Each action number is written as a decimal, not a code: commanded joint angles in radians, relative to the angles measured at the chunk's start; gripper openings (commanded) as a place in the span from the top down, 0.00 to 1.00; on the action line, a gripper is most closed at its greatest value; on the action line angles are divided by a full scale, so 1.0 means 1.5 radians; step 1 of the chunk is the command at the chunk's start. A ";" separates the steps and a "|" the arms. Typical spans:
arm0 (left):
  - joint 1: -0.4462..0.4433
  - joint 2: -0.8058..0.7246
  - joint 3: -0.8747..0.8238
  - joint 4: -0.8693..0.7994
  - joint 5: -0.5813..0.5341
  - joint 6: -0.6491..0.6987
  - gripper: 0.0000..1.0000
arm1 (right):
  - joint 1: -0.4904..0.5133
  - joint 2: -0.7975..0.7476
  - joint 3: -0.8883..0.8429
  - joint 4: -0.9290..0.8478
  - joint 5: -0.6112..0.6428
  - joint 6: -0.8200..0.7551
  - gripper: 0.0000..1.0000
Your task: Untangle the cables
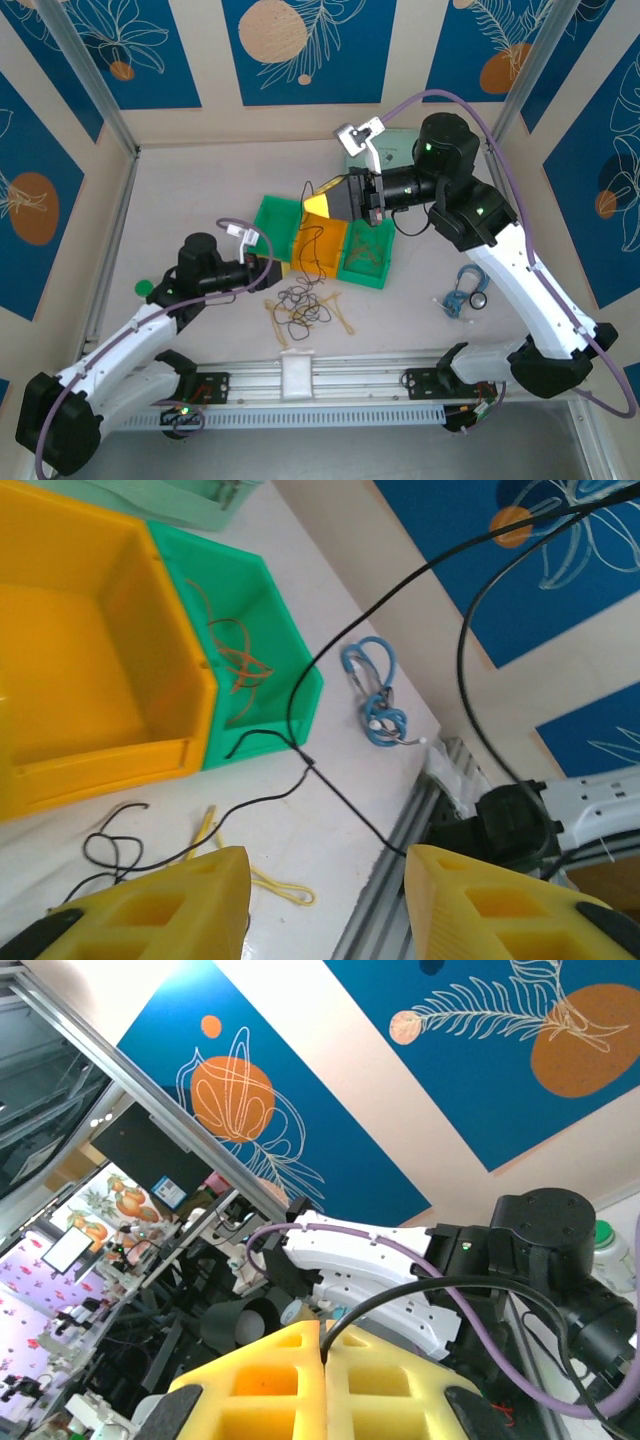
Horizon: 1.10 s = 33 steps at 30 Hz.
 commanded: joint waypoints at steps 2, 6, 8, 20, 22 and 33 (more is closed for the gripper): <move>-0.018 0.008 0.002 0.071 0.019 -0.014 0.55 | -0.009 0.006 0.007 0.022 -0.026 0.021 1.00; -0.019 0.010 0.013 0.062 0.019 -0.006 0.55 | -0.020 0.008 0.021 0.023 -0.030 0.023 1.00; -0.021 0.012 0.013 0.066 0.028 -0.009 0.53 | -0.023 0.012 0.036 0.027 -0.040 0.029 1.00; -0.033 0.057 -0.067 0.049 -0.082 0.074 0.51 | -0.071 -0.005 0.013 0.161 -0.049 0.143 1.00; -0.040 0.072 -0.073 0.043 -0.108 0.089 0.51 | -0.092 -0.019 -0.018 0.194 -0.035 0.174 1.00; -0.089 0.157 -0.018 0.069 -0.168 0.092 0.57 | -0.165 -0.084 -0.178 0.310 -0.030 0.275 1.00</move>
